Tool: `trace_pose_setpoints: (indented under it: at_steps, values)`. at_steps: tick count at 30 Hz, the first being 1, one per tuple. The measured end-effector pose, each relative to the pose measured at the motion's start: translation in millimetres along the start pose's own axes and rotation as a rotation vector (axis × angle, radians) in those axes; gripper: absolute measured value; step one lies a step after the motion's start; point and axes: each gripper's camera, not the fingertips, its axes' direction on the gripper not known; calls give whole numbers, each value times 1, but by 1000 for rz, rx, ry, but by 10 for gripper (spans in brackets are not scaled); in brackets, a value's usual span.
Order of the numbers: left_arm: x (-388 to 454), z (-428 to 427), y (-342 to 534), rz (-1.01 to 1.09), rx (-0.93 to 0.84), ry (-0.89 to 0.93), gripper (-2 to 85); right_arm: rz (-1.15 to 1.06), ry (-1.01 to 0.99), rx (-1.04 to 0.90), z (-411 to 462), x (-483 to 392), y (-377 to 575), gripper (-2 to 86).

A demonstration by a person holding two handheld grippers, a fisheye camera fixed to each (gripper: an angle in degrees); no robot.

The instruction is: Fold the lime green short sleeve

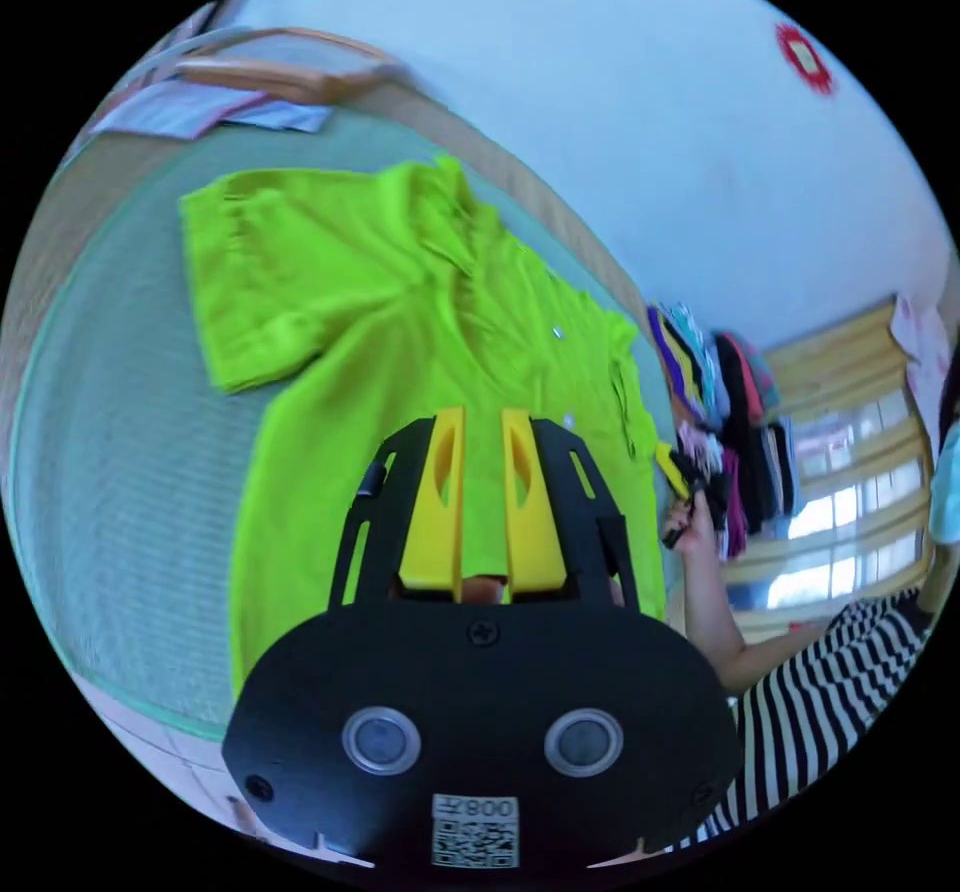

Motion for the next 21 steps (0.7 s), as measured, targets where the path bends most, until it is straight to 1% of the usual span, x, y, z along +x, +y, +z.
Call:
trace_pose_setpoints:
  at_steps: [1,2,3,5,8,13,16,18,19,21]
  values:
    - [-15,-25,5,-68,74,-19,74,-4,41,-18,4,-7,-6,1]
    - [-29,-46,9,-131,137,-44,77,-6,125,-60,12,-20,-18,1]
    - [-36,-55,11,-162,161,-57,79,-7,168,-87,17,-33,-28,1]
    - [-57,-85,15,-250,231,-80,86,8,169,-86,19,-53,-41,1]
    - [-69,-107,16,-296,238,-117,93,8,193,-61,16,-96,-57,1]
    - [-67,-132,21,-257,228,-214,95,-41,216,-30,21,-183,-75,5]
    - [-61,-146,25,-215,227,-251,87,-130,214,-38,42,-252,-90,14]
    - [-57,-155,26,-188,213,-289,81,-240,177,-123,86,-319,-104,27]
    - [-55,-160,27,-167,207,-299,78,-273,170,-150,100,-337,-107,30]
    - [-51,-168,29,-139,199,-325,70,-413,143,-273,167,-414,-117,44]
